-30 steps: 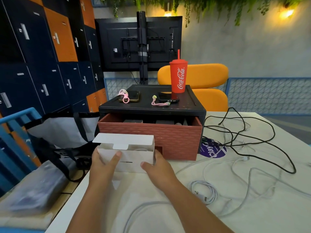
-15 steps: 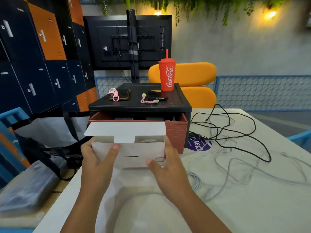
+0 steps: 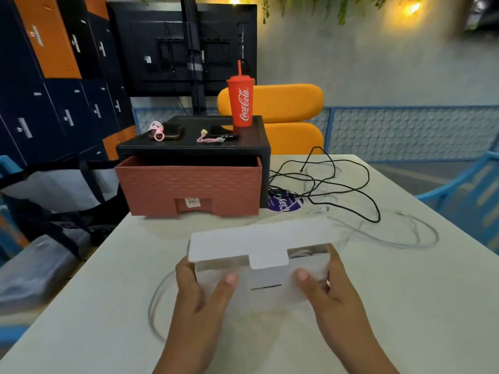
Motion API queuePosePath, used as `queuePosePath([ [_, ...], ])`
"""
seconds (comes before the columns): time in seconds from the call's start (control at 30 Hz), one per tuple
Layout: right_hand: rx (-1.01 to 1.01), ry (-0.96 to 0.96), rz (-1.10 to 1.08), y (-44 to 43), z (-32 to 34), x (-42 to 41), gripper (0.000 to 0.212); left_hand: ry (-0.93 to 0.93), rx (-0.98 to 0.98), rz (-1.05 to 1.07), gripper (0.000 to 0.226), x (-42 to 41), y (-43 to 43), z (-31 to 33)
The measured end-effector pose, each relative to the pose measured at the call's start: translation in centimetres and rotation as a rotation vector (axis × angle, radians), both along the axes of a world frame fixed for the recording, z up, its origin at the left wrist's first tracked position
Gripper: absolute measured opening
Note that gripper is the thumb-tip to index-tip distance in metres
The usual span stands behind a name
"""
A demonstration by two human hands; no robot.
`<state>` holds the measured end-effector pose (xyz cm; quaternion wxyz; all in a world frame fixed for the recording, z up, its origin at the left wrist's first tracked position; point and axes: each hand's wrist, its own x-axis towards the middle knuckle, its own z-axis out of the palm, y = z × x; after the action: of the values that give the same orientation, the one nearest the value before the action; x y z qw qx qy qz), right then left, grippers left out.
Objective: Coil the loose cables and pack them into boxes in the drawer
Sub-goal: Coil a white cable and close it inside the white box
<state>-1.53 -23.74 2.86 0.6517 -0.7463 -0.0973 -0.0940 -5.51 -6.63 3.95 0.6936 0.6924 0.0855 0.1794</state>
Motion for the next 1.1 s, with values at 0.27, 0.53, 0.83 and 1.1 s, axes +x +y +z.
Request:
queuePosePath([
  [0.27, 0.028, 0.09, 0.065, -2.4, -1.8, -3.4, 0.06, 0.014, -0.071, 0.033, 0.029, -2.9, -1.9, -0.7],
  [0.53, -0.051, 0.143, 0.133, -2.3, -2.4, -4.1, 0.053, 0.013, -0.134, 0.127, 0.034, -3.8, -1.3, -1.8],
  [0.83, -0.198, 0.119, 0.193, 0.1, -1.7, -1.9, 0.059, -0.021, -0.031, 0.104, 0.037, -1.4, 1.2, -1.2],
  [1.1, -0.249, 0.11, 0.233, 1.0, -1.5, -0.9, 0.051, -0.151, 0.104, 0.217, 0.045, -1.0, 2.3, -1.8],
])
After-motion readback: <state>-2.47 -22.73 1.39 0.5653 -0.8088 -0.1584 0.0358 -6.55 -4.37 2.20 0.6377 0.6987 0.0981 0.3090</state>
